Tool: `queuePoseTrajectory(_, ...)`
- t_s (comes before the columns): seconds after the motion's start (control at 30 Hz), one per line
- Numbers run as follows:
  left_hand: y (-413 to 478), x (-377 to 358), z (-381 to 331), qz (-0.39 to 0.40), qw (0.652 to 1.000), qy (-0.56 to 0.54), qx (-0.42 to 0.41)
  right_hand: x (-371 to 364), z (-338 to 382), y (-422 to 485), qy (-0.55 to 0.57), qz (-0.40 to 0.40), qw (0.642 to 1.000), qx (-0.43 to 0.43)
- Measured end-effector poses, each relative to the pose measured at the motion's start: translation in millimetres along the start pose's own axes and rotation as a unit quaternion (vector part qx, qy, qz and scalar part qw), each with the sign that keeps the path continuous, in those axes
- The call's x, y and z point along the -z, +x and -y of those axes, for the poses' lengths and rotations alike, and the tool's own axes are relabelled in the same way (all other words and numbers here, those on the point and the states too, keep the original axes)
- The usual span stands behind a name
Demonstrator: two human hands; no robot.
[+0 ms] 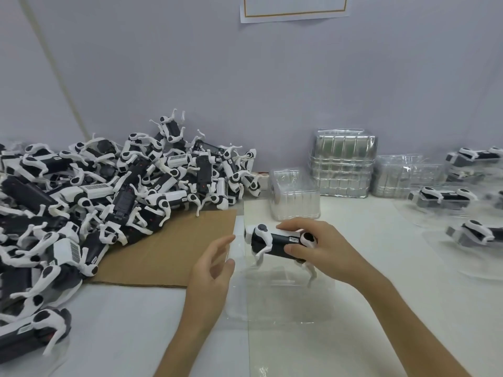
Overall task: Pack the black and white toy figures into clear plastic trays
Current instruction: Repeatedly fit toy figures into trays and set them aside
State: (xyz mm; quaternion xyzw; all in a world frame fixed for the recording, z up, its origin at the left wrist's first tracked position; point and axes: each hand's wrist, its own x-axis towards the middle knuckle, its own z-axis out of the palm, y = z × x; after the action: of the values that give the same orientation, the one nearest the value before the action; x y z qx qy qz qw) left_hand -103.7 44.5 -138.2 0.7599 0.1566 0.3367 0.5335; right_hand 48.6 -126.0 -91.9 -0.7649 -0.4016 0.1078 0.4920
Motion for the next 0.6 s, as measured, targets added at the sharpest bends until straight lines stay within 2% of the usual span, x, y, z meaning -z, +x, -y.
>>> queuePoseTrajectory(0.1,0,-3,0,0.012,1.000,-0.001,-0.010,0,-3,0,-0.054,0.040,0.998,0.011)
queuePoseTrajectory(0.3,0,-4,2,0.025,1.000,0.000,-0.005,-7,-4,1,-0.124,0.031,0.991,0.029)
queuePoseTrajectory(0.43,-2,-4,4,0.038,0.998,0.036,-0.023,-10,-5,2,-0.221,0.043,0.974,0.031)
queuePoseTrajectory(0.6,-2,-4,3,0.037,0.994,0.089,-0.044,-12,-7,3,-0.221,0.041,0.974,0.029)
